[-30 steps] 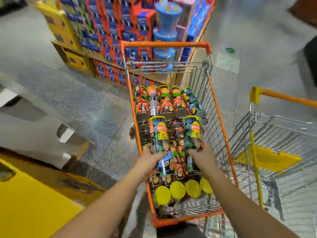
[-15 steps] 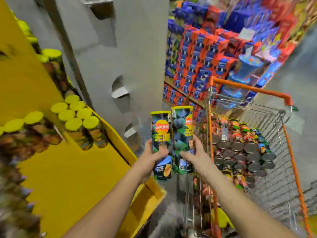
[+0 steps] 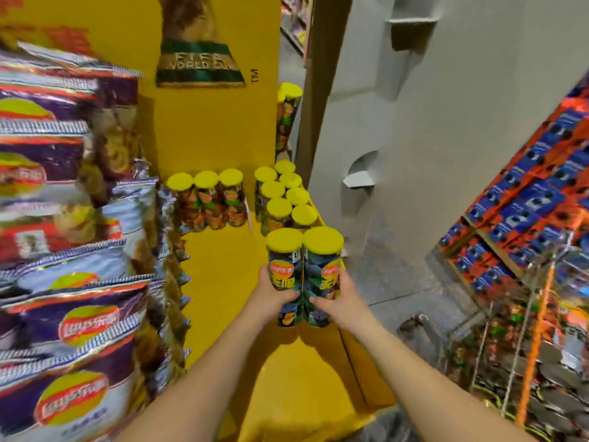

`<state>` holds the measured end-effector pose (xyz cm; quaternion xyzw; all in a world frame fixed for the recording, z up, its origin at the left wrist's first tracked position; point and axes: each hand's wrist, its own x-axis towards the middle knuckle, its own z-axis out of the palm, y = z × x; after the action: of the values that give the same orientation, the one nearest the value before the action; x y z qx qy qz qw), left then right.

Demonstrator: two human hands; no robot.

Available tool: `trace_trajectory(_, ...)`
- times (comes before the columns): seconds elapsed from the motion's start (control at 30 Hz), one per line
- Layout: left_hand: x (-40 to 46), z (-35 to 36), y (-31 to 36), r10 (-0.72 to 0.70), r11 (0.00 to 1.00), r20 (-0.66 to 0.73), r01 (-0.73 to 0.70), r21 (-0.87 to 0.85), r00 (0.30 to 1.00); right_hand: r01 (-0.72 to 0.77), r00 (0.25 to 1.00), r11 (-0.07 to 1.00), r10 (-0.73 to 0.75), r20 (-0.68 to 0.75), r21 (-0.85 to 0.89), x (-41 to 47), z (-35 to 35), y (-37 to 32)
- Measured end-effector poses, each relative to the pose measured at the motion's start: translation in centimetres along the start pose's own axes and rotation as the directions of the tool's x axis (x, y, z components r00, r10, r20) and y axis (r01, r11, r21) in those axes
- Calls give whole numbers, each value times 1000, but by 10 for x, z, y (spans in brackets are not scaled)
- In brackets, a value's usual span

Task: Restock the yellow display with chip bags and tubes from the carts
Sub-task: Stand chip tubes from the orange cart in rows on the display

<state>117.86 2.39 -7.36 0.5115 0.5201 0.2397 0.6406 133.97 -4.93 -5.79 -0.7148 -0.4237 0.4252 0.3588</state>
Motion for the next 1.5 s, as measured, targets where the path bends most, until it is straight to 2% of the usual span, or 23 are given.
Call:
trace_trajectory(0.1,26,-15,-6,-53,999,-78,53,-4,996,-10,1000,1000,11,23,-15,36,23,7)
trace_trajectory(0.17,46,-22,-11,-71,995,-129,78,53,989,-19,1000,1000,19,15,-16,60,35,17)
trace_trajectory(0.3,105,-36,-28,-47,978,-282,102,184,958,-48,999,999,48,-8,4,103,54,35)
trace_trajectory(0.4,139,-46,-33,-29,976,-361,104,189,932,-43,998,998,45,-43,34,130,65,54)
trace_trajectory(0.5,169,-54,-33,24,987,-403,44,157,915,-29,998,1000,29,-57,11,154,77,73)
trace_trajectory(0.77,225,-59,-28,73,992,-373,-29,122,925,-55,997,997,52,-53,-61,201,103,92)
trace_trajectory(0.93,242,-58,-28,65,990,-357,-14,143,932,-82,989,994,72,-128,-74,206,109,101)
trace_trajectory(1.07,249,-59,-27,63,985,-348,-2,172,935,-171,982,983,176,-71,68,205,118,105)
trace_trajectory(1.3,263,-62,-33,90,956,-333,12,293,938,-181,964,982,189,-188,57,212,121,94)
trace_trajectory(1.5,256,-60,-25,88,958,-281,-4,287,956,-192,949,978,207,-237,82,212,117,87)
